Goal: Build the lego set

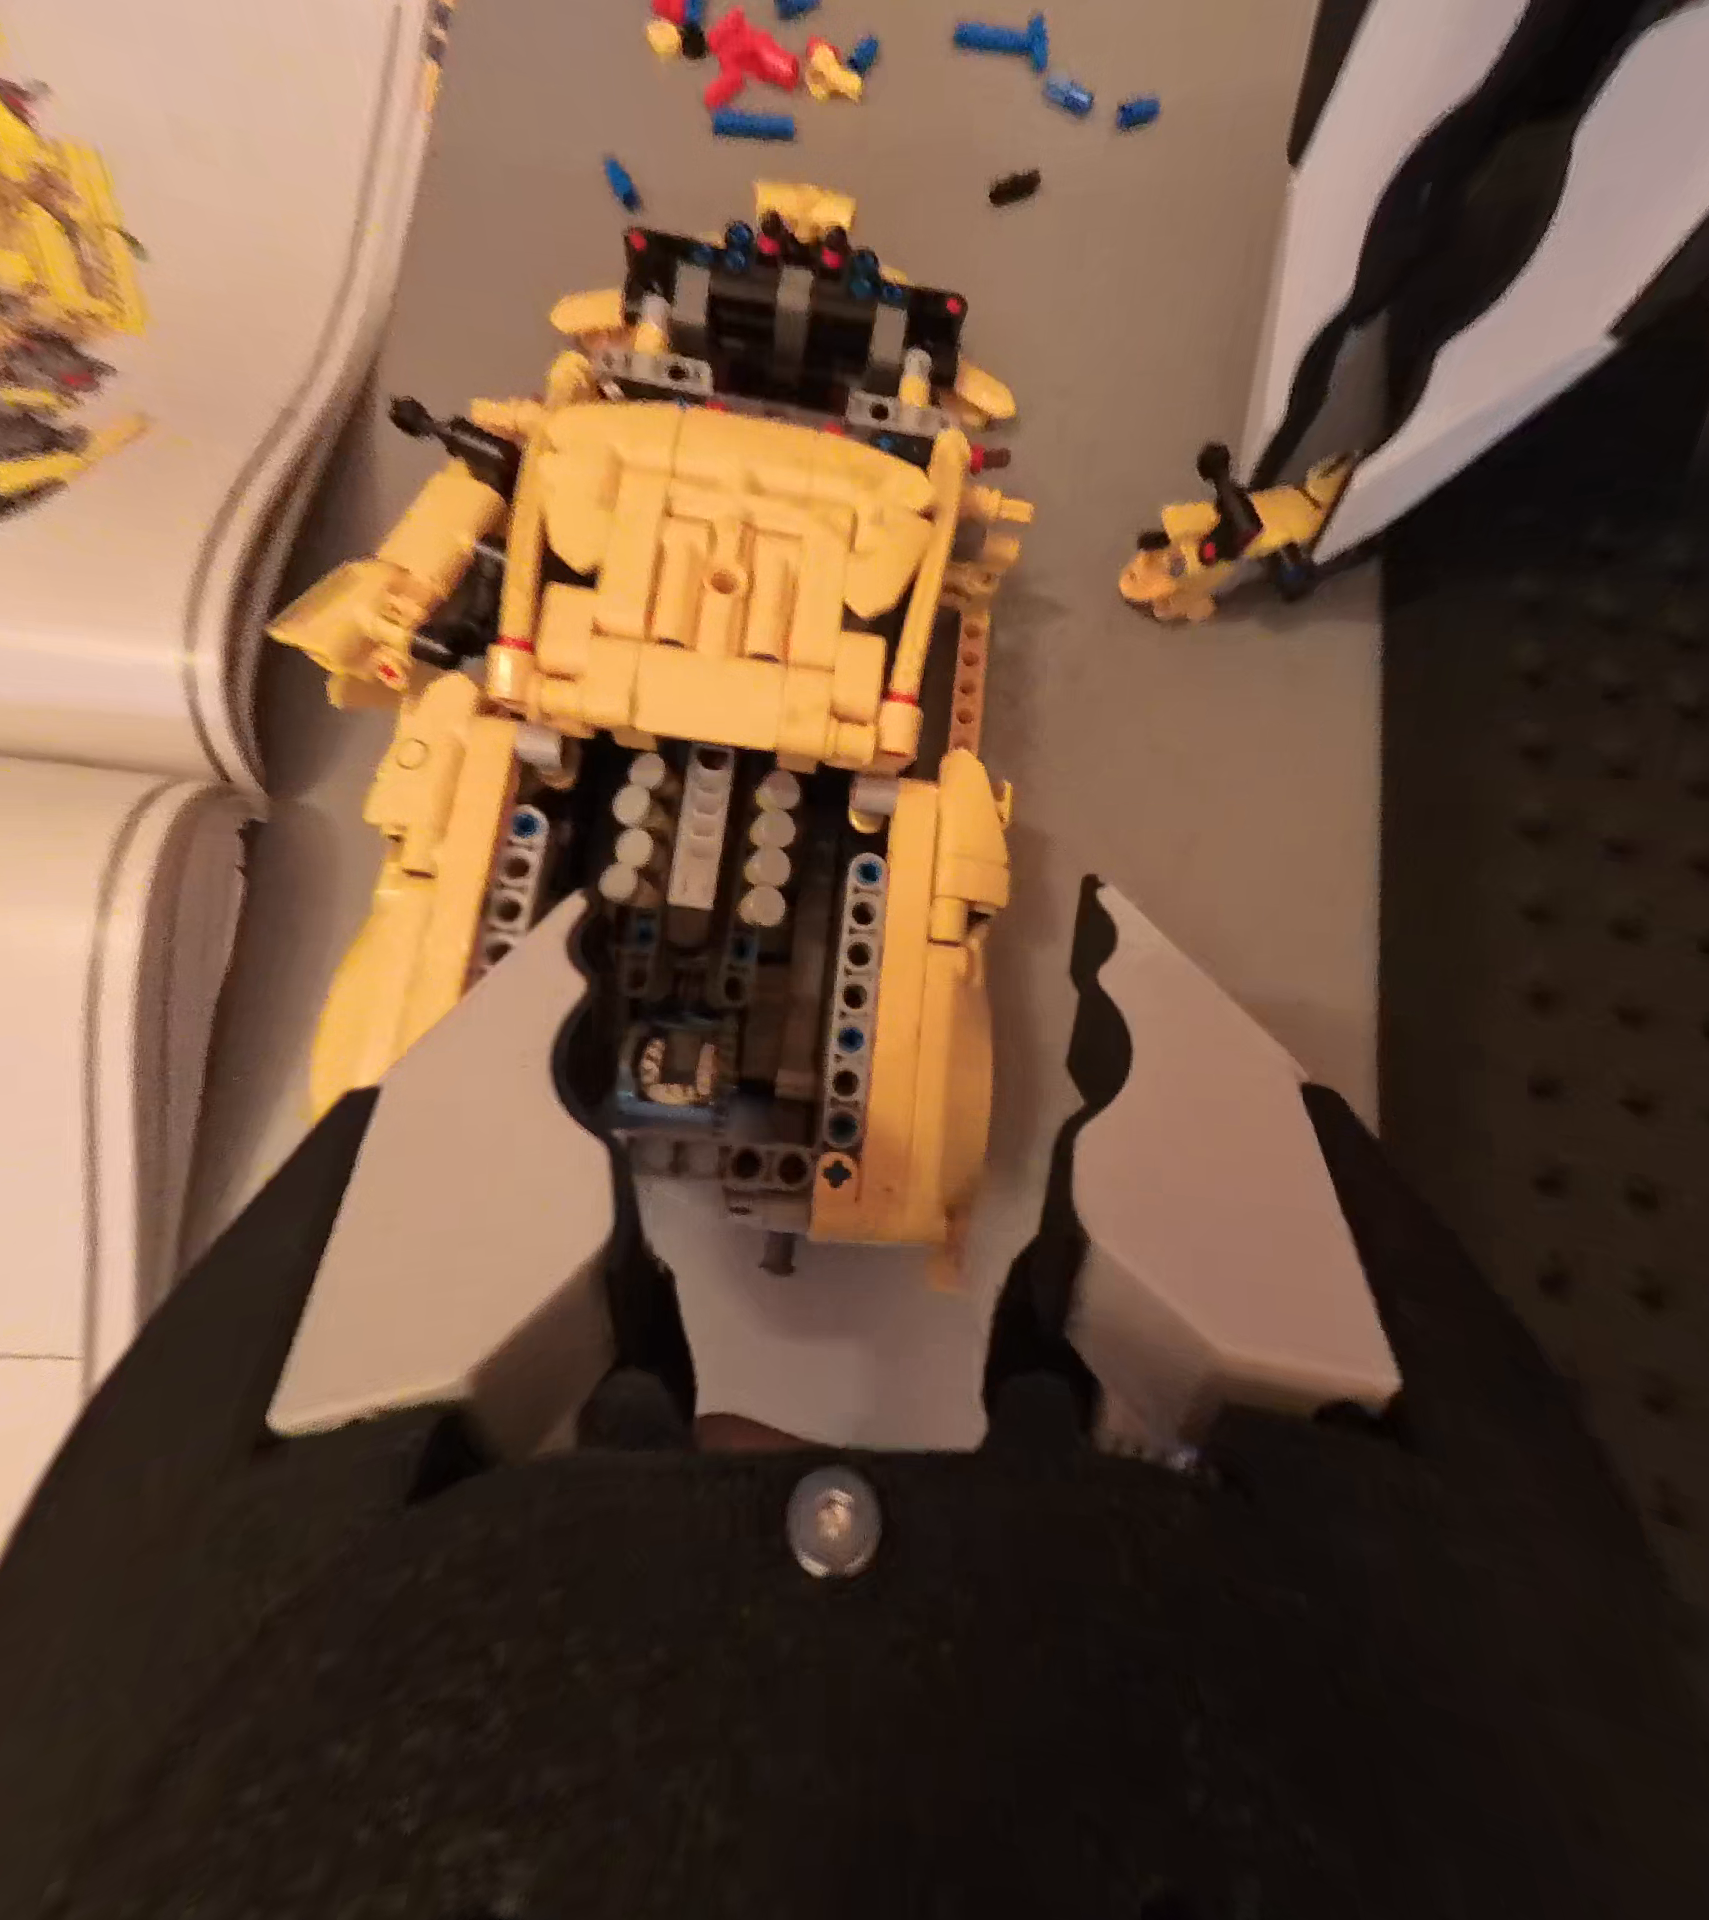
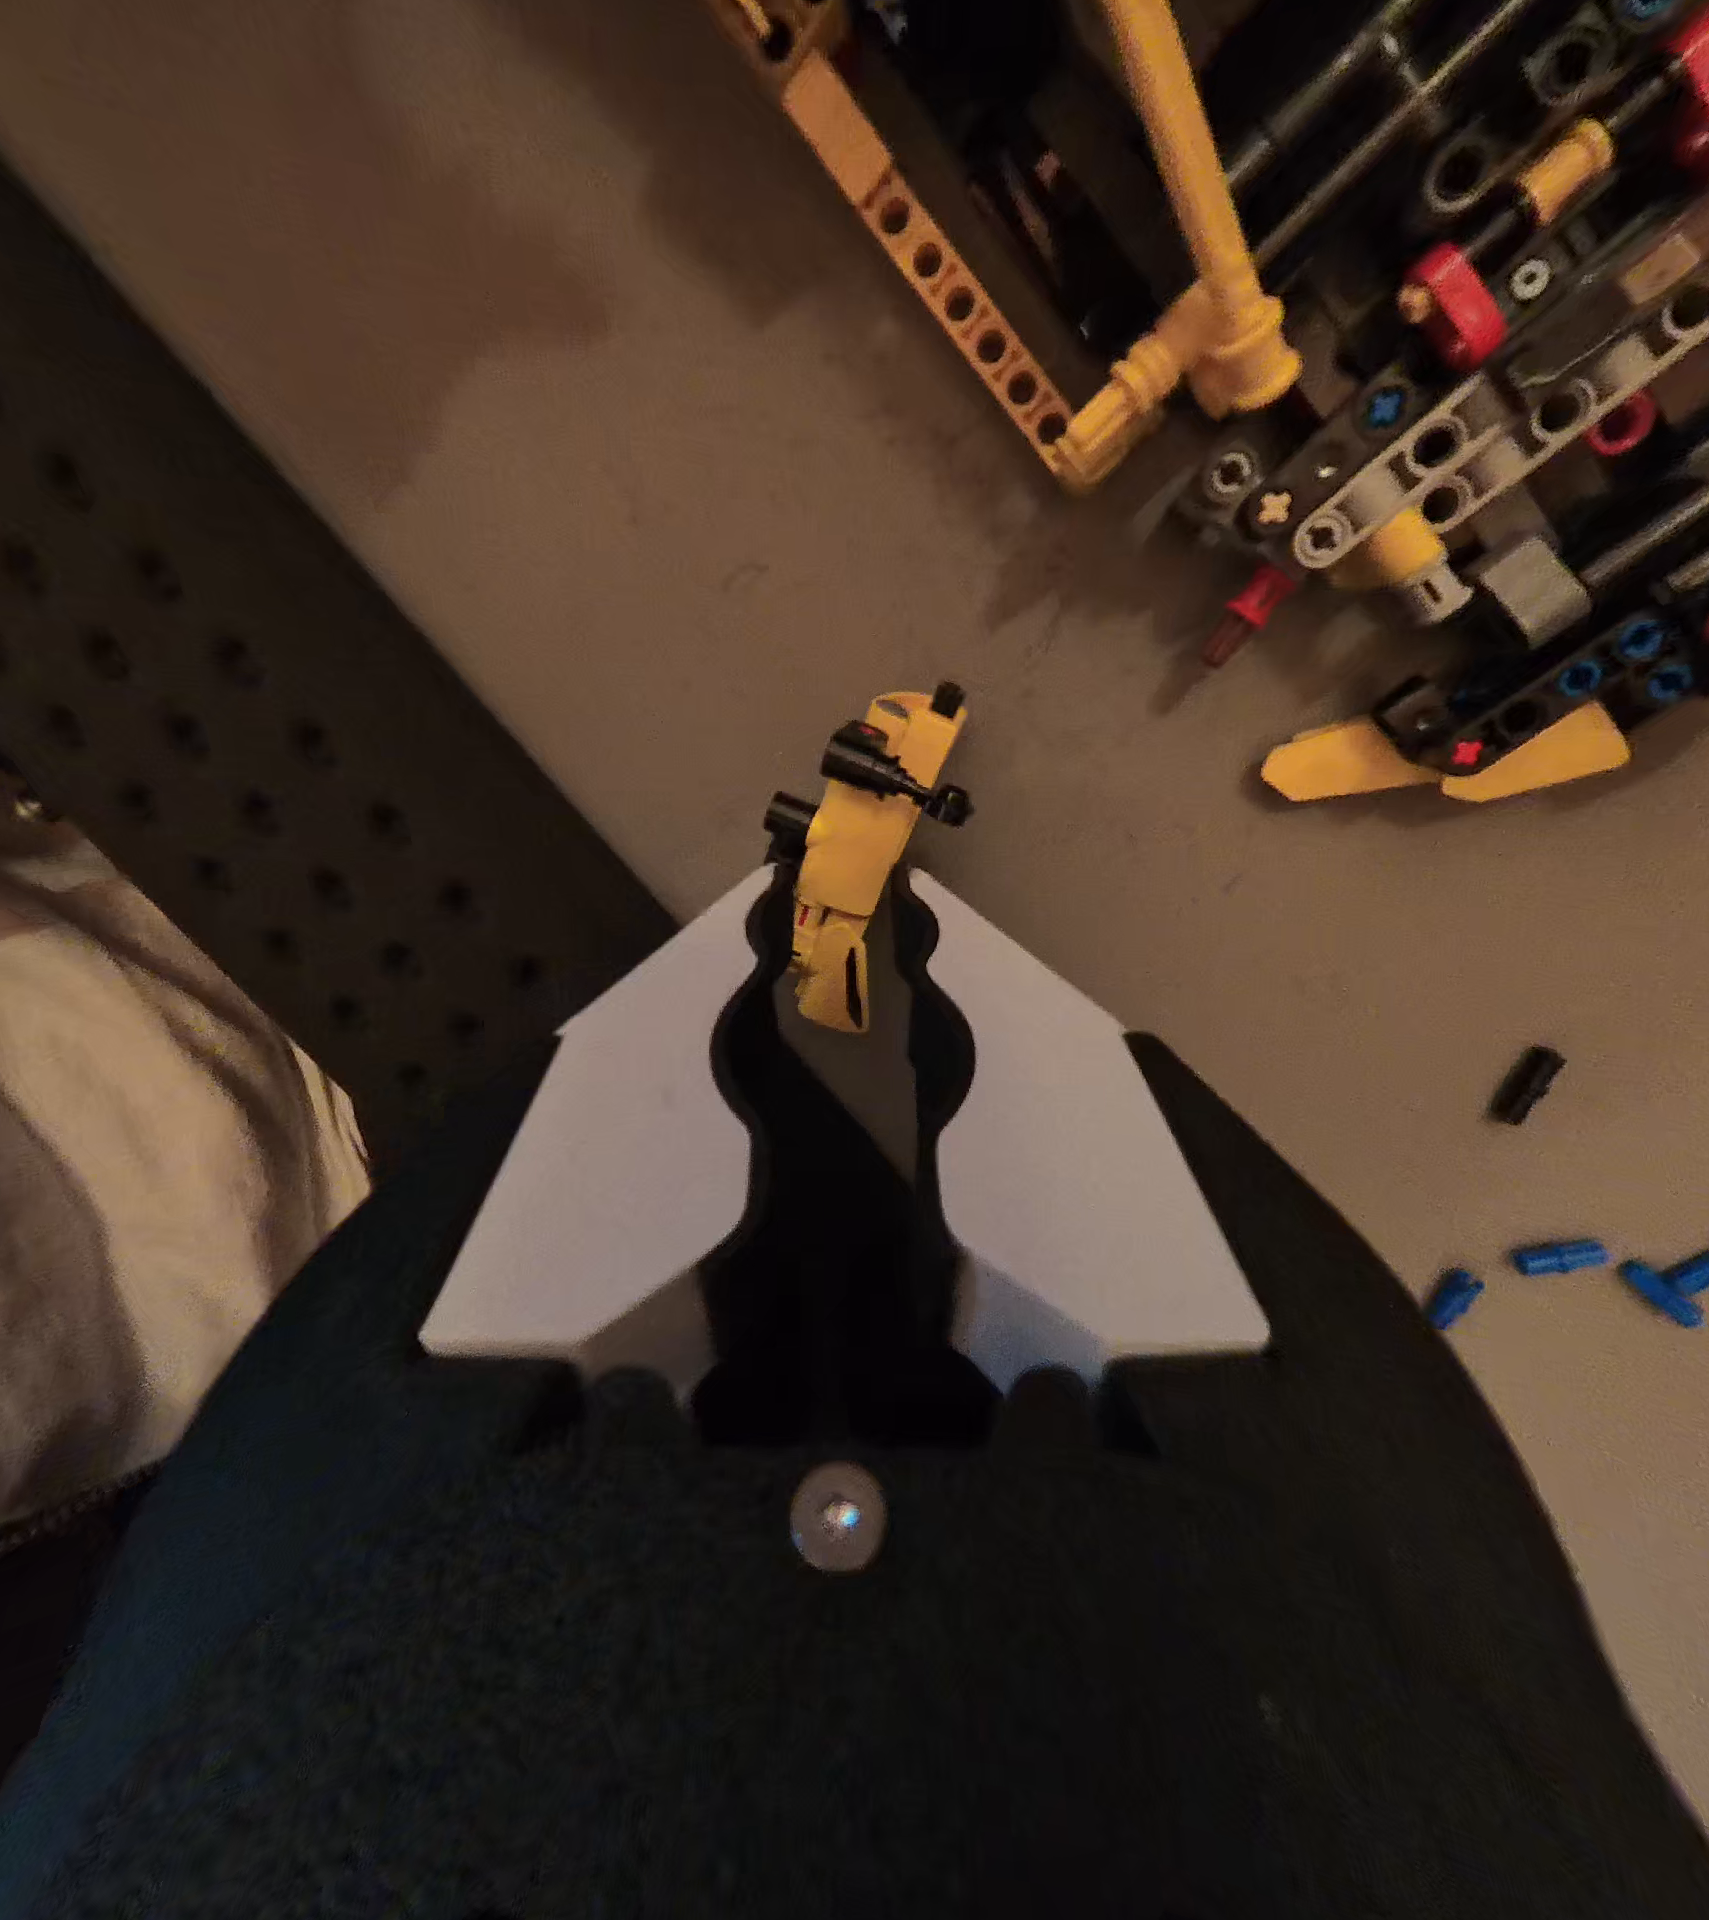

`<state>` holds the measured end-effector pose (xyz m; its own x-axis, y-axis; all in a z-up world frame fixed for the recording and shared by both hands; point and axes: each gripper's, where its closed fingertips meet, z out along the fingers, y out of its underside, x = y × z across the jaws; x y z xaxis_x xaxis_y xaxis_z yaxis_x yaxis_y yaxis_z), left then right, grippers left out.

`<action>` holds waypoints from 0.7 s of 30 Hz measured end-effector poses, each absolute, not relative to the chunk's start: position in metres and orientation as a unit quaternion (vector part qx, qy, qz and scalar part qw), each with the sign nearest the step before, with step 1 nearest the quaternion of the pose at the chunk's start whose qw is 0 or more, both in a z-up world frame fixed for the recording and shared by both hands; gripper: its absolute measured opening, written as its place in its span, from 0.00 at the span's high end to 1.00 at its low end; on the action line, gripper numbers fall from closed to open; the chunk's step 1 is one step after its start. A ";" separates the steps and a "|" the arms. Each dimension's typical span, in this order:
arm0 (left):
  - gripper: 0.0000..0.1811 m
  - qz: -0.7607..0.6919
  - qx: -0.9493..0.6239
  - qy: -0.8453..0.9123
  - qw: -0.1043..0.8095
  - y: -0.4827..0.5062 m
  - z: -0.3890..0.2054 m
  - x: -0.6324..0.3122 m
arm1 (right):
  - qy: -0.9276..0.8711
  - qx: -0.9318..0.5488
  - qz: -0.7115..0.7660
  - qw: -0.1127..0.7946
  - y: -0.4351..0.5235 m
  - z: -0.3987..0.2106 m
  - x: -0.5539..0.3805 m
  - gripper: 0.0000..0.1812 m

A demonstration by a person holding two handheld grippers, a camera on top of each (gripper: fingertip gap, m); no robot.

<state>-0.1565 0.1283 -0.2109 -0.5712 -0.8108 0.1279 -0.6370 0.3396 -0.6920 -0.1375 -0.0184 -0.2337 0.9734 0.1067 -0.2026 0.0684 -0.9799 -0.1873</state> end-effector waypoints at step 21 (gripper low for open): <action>0.81 -0.567 -0.278 0.774 0.044 0.005 -0.161 -0.196 | -0.242 -0.868 0.322 0.292 -0.003 -0.152 -0.190 0.91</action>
<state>-0.1961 0.0053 -0.1608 -0.8413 -0.4808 0.2470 -0.3809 0.2030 -0.9021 -0.1896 -0.0029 -0.1520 0.6760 0.6072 -0.4175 0.2320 -0.7132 -0.6615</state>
